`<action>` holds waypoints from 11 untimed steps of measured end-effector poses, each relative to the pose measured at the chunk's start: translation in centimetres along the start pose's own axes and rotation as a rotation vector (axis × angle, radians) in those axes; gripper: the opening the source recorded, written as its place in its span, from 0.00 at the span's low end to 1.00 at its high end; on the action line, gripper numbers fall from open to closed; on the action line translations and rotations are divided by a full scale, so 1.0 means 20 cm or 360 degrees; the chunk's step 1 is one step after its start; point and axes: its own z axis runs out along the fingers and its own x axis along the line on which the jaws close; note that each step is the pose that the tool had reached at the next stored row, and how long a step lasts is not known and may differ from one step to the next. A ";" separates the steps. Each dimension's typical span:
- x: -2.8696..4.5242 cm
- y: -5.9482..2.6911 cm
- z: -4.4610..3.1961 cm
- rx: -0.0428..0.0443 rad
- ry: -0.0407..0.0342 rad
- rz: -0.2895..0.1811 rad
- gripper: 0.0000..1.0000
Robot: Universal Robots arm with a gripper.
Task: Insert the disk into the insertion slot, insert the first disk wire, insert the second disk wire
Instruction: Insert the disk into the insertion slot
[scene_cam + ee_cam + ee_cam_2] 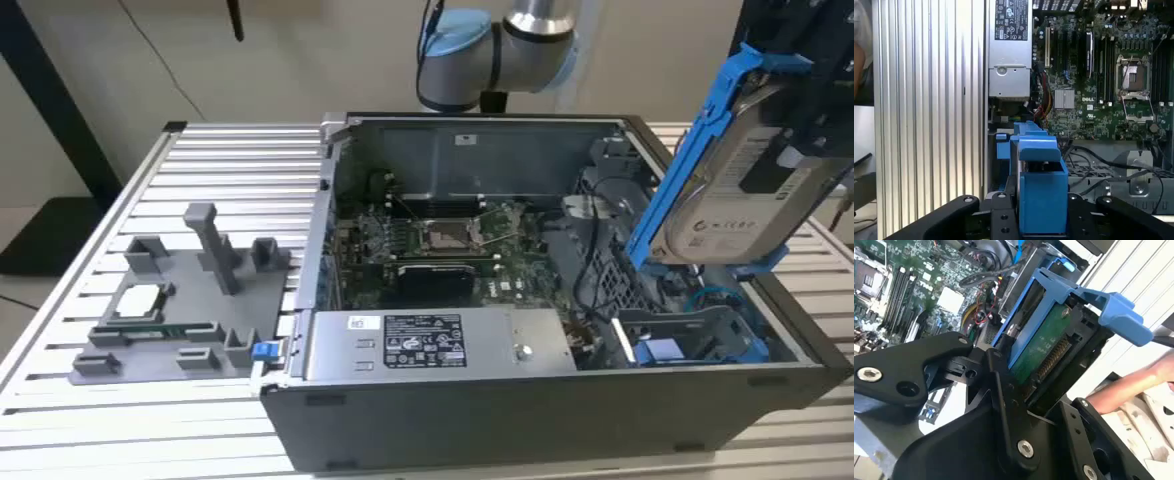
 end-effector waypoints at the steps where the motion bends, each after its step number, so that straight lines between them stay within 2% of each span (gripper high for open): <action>1: 0.000 0.000 0.000 0.0000 0.0000 0.0000 0.00; 11: 0.000 0.000 0.003 0.0000 0.0000 0.0000 0.00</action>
